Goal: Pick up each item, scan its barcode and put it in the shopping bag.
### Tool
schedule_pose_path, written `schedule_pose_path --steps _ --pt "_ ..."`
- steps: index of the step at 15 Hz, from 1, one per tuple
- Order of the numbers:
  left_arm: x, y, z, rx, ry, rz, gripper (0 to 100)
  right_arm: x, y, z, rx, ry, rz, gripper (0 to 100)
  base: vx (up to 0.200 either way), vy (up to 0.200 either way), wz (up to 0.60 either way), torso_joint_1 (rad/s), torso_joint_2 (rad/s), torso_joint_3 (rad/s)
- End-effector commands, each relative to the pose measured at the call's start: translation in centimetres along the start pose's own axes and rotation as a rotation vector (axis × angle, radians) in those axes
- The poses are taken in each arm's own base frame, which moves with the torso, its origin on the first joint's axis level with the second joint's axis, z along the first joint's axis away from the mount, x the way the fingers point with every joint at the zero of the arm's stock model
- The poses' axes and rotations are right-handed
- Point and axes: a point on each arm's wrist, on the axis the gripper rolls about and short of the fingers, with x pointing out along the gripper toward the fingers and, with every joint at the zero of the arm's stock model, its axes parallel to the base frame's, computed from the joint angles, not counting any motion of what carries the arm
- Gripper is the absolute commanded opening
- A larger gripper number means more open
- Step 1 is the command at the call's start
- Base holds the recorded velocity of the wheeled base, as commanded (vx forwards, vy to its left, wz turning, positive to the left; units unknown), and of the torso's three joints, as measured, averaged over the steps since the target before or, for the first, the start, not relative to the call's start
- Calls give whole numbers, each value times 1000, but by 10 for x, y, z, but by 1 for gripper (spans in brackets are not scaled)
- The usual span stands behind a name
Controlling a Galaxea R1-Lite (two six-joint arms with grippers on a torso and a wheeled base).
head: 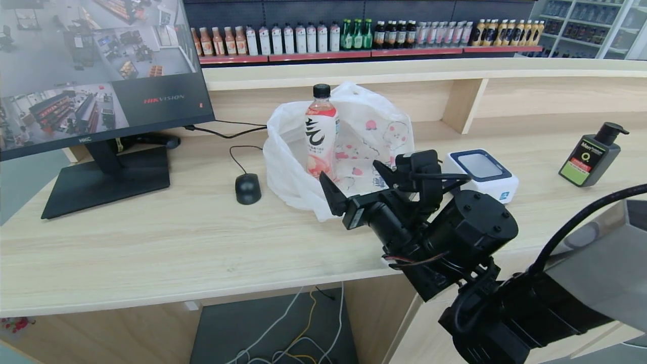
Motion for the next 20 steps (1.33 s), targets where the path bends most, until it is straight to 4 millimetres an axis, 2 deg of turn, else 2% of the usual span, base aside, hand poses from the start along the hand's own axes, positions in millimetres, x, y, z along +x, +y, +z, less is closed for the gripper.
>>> schedule_pose_path --steps 1,2,6,10,19,20 --pt "0 0 0 0 0 0 100 -3 3 6 8 -10 10 100 -200 0 0 27 2 -7" --pt "0 0 0 0 0 0 100 -2 3 7 18 -14 8 100 -200 0 0 12 2 -12" --pt "0 0 0 2 0 0 100 -2 5 4 57 -11 14 100 0 0 0 0 0 0" --pt "0 0 0 -3 0 0 100 -2 0 11 106 -27 20 100 0 0 0 0 0 0" --pt "0 0 0 -4 0 2 100 0 -2 12 121 -33 5 100 0 -200 0 3 3 -1" --pt "0 0 0 -4 0 2 100 0 -2 13 128 -34 7 100 0 -200 600 2 2 2"
